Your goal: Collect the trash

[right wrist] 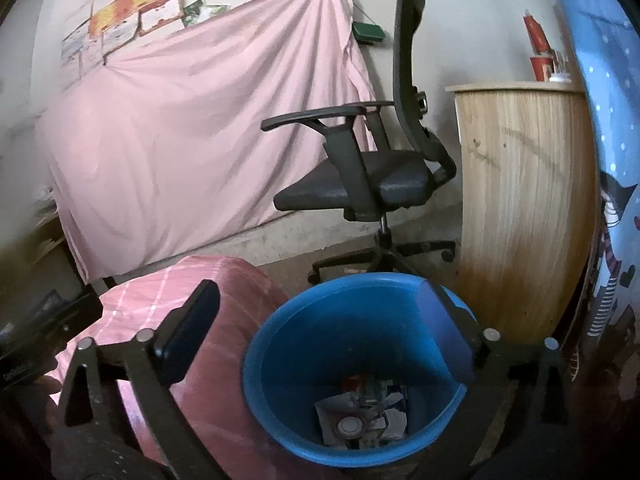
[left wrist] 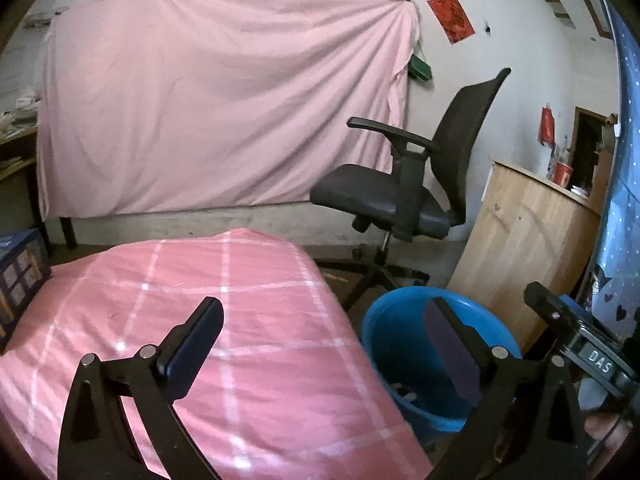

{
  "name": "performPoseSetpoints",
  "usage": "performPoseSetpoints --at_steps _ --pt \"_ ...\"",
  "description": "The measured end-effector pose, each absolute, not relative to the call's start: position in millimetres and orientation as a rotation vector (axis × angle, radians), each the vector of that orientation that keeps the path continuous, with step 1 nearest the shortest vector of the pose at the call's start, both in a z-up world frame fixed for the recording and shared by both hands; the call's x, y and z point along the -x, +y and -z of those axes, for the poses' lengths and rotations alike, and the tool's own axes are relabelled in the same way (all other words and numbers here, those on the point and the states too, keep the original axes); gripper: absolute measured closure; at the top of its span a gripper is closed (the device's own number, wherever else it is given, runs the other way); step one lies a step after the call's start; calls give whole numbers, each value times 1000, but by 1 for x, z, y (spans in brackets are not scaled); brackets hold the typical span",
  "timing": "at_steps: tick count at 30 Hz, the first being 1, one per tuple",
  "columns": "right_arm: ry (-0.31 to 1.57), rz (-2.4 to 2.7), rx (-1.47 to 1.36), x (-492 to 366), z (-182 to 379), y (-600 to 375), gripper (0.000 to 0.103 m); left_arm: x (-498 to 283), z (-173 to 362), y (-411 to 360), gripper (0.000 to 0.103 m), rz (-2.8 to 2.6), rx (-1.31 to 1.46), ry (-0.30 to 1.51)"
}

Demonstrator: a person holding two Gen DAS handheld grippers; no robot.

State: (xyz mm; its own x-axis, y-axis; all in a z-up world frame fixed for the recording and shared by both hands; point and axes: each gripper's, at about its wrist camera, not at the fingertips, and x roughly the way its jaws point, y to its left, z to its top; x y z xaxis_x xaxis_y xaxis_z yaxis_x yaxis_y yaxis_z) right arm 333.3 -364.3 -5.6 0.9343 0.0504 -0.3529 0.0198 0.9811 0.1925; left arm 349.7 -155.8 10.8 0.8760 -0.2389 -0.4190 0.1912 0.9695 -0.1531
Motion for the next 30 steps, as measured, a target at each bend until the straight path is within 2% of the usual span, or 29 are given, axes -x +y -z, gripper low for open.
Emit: performPoseSetpoints --at_steps 30 --pt "214 20 -131 -214 11 -314 0 -239 1 -84 4 150 86 363"
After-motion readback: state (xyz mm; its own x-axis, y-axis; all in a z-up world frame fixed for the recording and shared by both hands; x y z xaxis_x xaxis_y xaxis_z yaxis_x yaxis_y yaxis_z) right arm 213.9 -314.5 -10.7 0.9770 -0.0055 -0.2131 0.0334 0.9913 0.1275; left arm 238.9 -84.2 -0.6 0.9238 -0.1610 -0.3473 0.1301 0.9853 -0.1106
